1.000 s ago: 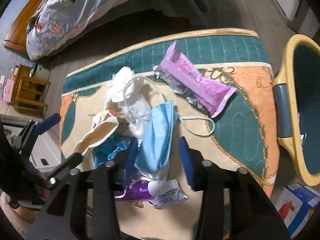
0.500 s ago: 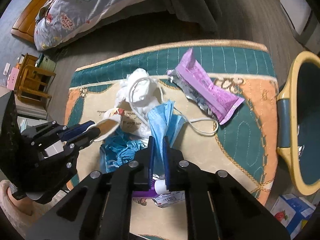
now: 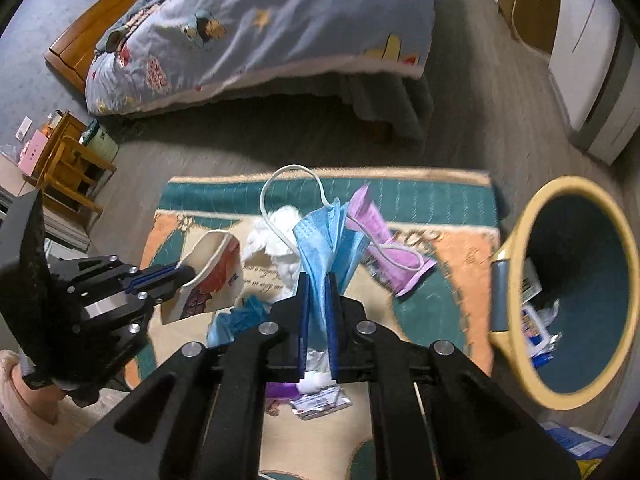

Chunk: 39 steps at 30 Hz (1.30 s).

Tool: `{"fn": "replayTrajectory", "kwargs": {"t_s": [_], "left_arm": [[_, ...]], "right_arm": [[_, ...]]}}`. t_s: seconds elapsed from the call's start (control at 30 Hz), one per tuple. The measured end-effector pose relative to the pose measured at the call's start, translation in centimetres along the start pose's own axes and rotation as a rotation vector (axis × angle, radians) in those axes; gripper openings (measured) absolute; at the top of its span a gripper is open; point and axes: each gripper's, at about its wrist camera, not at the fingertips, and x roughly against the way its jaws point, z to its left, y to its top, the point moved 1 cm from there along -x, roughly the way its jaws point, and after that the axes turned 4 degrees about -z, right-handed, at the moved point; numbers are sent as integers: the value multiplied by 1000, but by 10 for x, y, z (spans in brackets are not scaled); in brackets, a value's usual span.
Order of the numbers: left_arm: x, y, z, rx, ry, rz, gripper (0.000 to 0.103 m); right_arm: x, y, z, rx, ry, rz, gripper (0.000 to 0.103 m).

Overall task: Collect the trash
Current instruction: 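Grasp the blue face mask with the right gripper while the left grasps a white paper cup, then carry the mask and paper cup over the bin and open both grippers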

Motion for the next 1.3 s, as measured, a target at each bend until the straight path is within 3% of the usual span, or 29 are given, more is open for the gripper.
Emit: {"fn": "replayTrajectory", "kwargs": {"t_s": [0.57,1.1,1.3], "left_arm": [[44,22,-26,16,-74,-176,4],[45,39,-57,-27,-81,-190,4],[34,54,-85,-41,-109,-183,4]], "right_arm": [[61,10,-33,-39,-13,-171,7],[71,9,-101,-196,-76,-210,7],[74,2,-137,-259,-165,-210,7]]}}
